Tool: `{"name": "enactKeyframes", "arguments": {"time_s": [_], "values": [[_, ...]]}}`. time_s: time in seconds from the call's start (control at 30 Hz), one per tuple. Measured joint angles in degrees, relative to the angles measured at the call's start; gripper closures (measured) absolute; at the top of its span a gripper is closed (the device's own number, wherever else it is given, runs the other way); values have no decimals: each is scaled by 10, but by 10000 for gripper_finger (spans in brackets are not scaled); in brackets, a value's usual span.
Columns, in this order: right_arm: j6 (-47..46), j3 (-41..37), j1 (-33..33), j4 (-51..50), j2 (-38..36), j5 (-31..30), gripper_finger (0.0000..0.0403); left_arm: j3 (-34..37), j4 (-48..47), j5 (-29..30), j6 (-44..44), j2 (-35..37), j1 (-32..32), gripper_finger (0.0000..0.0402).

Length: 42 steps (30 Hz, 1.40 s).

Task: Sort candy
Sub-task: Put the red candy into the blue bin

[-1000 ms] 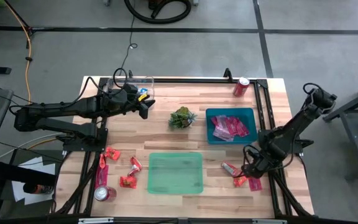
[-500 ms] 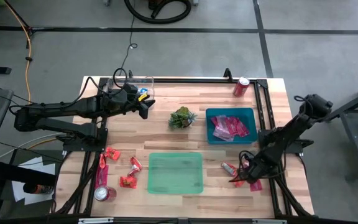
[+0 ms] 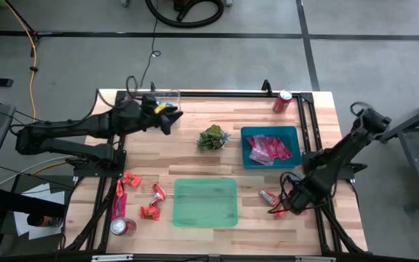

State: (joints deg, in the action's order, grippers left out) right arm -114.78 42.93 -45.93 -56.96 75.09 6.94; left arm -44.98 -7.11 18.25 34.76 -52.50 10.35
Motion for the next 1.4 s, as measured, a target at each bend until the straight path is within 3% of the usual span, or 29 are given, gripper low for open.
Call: {"name": "enactKeyframes", "arguments": {"time_s": [0.1,0.23,0.37,0.47,0.57,0.67,0.77,0.9,1.0,1.2,1.4], "values": [[16,68,8,-120,-35,-98,397,-1,38,0,-40,10,2,202],[37,136,22,-204,-84,-283,398,-1,58,4,-68,10,2,202],[109,152,48,-184,-131,-454,399,0,53,-4,-64,10,2,202],[222,133,90,-115,-157,-498,401,0,53,-25,-62,10,1,202],[392,98,150,-11,-171,-496,401,0,53,-47,-50,10,1,202],[595,55,224,162,-176,-463,402,0,53,-58,-49,10,1,202],[788,11,312,378,-172,-362,402,0,53,-59,-48,10,1,202],[943,-29,418,622,-154,-203,402,0,63,-62,-48,10,1,202],[996,-37,474,703,-148,-154,402,0,75,-81,-49,10,1,202],[1003,-37,535,727,-147,-54,402,0,74,-112,-50,10,0,202],[1014,-37,539,731,-147,-31,402,0,74,-140,-79,10,-9,202]]}}
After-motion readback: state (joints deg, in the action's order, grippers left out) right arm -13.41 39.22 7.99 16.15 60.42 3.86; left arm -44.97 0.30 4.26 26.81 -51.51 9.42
